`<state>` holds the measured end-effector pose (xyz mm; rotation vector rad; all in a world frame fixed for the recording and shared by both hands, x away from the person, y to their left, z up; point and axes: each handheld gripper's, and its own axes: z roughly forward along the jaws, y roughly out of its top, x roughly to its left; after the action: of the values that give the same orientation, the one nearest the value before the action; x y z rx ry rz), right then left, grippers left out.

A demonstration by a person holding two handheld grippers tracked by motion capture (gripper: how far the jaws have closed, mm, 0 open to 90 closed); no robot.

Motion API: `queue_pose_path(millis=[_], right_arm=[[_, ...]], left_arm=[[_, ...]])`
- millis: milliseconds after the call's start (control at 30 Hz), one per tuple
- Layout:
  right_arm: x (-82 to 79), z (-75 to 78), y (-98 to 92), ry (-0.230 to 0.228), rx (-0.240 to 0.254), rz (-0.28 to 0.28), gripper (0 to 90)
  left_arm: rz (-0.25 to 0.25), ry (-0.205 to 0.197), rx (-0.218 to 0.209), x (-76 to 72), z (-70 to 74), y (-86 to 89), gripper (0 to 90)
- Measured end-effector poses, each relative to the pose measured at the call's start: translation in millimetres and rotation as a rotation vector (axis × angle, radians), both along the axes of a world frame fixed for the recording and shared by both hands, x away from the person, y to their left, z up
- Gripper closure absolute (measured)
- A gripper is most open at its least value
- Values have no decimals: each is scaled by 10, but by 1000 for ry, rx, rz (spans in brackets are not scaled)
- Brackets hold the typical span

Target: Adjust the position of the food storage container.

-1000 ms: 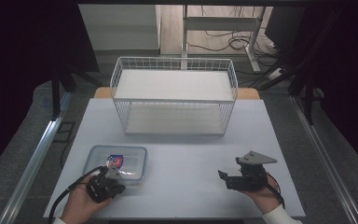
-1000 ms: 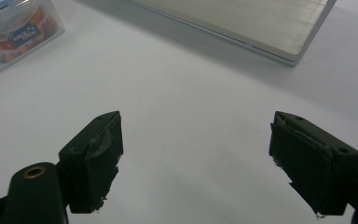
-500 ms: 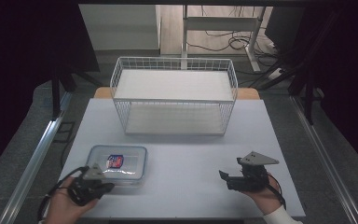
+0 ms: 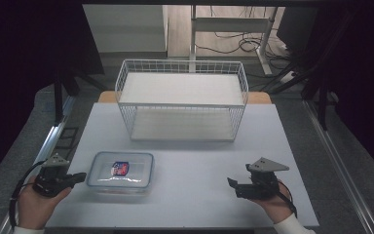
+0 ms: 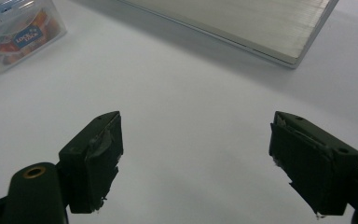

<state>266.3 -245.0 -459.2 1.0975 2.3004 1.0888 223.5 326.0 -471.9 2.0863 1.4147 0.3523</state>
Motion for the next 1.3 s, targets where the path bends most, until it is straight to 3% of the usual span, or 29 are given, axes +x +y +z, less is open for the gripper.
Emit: queue_pose_path(millis=[200,300,467,533,700,1000,1300], right_arm=[[0,-4,-13,3,-1,-6,177],[-5,-9,-2,4,-3,-6,177],[1,-19,4,8,-7,-4,178],[0,-18,4,11,-4,-9,178],[-2,-17,7,11,-5,-7,178],[0,-24,40,19,-6,4,178],[-1,-7,16,18,1,-2,178]], left_arm=[[29,32,33,88,-89,94,900],[25,77,7,167,-231,116,900],[-13,107,-34,202,-289,55,900],[-7,111,-23,205,-292,31,900],[-18,126,-57,210,-312,-19,900],[-36,119,-37,302,-306,-199,900],[-104,133,-10,459,-273,-491,900]])
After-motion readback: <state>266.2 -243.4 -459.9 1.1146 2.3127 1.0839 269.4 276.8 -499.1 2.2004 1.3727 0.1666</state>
